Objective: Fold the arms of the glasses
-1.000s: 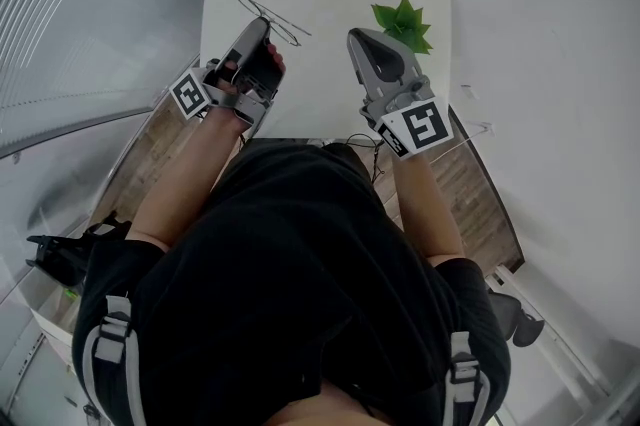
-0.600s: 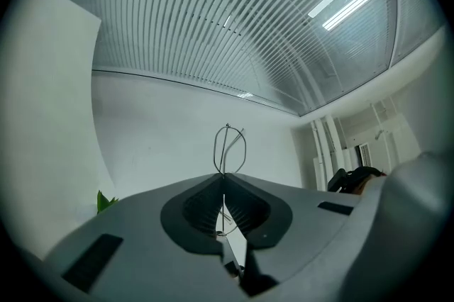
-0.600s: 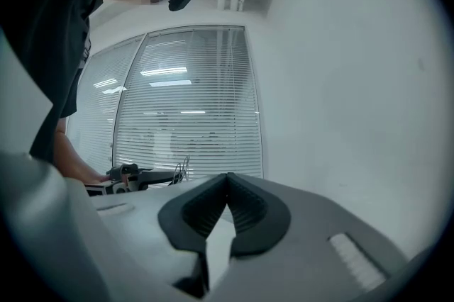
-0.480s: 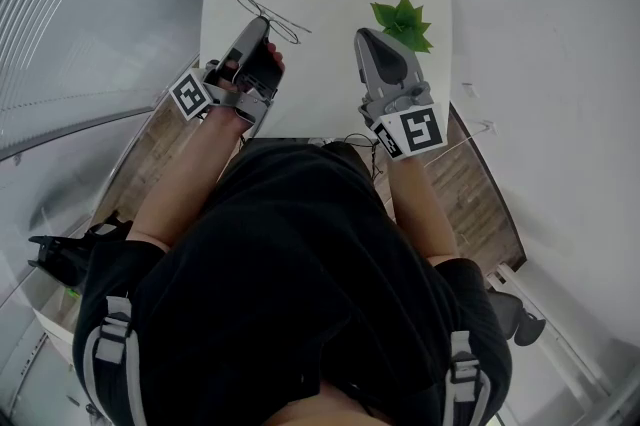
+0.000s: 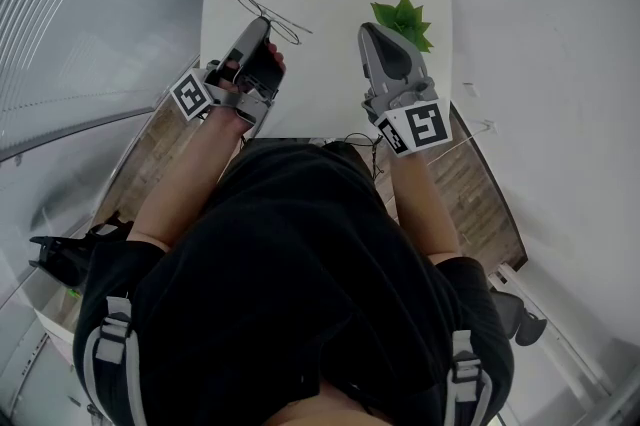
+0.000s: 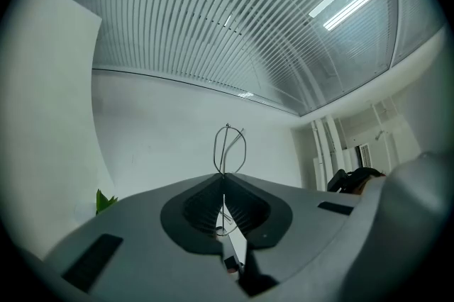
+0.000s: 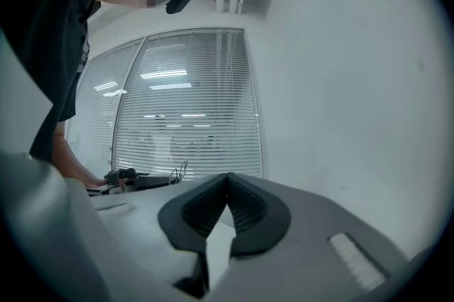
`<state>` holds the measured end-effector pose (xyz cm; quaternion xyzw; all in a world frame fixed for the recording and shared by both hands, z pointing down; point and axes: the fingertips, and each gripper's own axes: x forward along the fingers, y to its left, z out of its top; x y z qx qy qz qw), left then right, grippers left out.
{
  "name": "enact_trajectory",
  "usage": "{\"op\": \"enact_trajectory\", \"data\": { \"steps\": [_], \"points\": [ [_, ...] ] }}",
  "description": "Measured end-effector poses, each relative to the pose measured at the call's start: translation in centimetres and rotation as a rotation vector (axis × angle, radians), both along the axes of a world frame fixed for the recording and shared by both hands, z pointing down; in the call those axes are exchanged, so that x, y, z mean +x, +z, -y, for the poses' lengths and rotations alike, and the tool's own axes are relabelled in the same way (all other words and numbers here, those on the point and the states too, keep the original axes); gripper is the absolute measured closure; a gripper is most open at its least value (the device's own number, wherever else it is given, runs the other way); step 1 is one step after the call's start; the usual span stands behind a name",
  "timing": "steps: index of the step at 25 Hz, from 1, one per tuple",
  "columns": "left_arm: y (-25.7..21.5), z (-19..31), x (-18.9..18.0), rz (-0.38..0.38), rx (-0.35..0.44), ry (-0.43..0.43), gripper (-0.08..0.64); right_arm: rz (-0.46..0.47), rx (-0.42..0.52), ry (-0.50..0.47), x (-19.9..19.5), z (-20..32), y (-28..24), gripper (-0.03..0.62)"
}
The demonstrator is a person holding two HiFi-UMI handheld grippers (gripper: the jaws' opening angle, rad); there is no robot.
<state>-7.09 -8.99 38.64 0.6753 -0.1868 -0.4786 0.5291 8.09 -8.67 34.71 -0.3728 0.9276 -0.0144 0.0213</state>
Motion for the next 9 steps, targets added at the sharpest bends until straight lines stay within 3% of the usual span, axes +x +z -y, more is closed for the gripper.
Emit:
{"op": "enact_trajectory", "data": {
  "steps": [9],
  "points": [
    [-0.7, -0.09, 0.09, -0.001, 0.003, -0.001, 0.546, 0.001, 0.0, -0.007, -0.03, -0.28, -0.57, 0.581]
  ]
}}
